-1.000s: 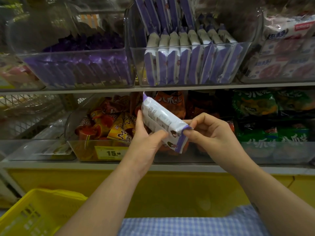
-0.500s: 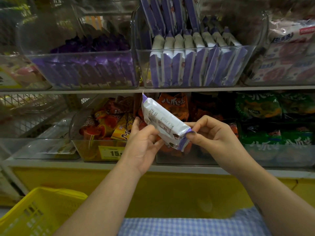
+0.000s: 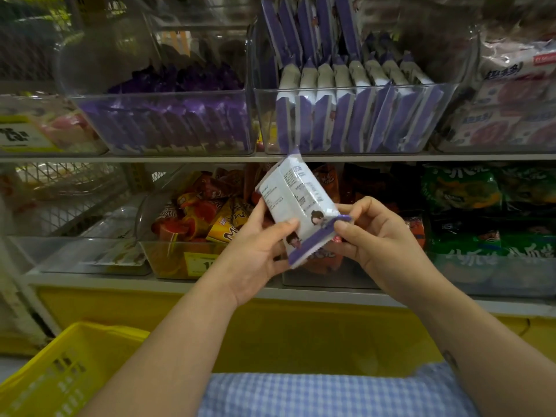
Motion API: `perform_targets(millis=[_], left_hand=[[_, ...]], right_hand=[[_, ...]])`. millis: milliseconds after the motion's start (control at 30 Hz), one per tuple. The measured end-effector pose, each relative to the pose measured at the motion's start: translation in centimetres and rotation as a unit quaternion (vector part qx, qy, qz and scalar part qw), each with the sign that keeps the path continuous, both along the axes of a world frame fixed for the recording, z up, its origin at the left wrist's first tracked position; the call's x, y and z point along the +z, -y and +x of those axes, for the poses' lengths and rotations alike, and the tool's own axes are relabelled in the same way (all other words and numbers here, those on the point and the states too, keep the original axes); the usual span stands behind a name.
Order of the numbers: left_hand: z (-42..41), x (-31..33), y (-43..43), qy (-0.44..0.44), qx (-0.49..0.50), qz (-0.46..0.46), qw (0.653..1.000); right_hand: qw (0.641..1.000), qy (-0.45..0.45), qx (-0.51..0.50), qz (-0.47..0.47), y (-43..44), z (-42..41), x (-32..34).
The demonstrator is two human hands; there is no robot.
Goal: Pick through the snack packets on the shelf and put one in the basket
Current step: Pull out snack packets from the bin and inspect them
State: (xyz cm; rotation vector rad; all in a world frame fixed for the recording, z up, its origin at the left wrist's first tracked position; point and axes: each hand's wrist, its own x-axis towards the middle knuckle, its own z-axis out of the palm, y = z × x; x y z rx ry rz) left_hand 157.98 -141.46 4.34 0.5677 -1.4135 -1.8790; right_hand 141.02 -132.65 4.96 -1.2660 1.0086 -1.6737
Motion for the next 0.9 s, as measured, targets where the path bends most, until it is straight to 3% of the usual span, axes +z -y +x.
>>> perform_targets(millis=[100,200,300,367,500,700,900], left_hand=[[1.0,0.6,0.1,-0.011,-0.003,-0.004,1.000],[2.8,1.5,0.4,-0.008,0.028,-0.018,0.999],[4.7,1.8,0.4,0.031,0.077,-0.063,0.995],[5.7,1.8,0.4,0.078,0.110,-0.115,0.984],[6.7,3.6,-0.4,0.107,0.149,-0.234,0.955],[7.3,11.0,-2.0,0.048,0.209,-0.368,0.905],[6.7,17.7,-1.2,0.195,0.154,-0.516,0.820]], right_hand=[[1.000,-0.022,-0.014,0.000,0.4,1.1,-0.1],[0.992,-0.127,-0.018,0.001,0.8,2.6,0.0],[0.985,-0.171,0.007,0.015,1.3,4.3,0.1],[0.975,-0.217,-0.033,0.020,1.5,5.3,0.7],[0.928,-0.347,-0.131,-0.031,1.4,6.4,3.4],[0.865,-0.462,-0.149,-0.130,0.7,6.2,10.2],[0.884,-0.434,-0.071,-0.159,3.2,5.9,15.0]])
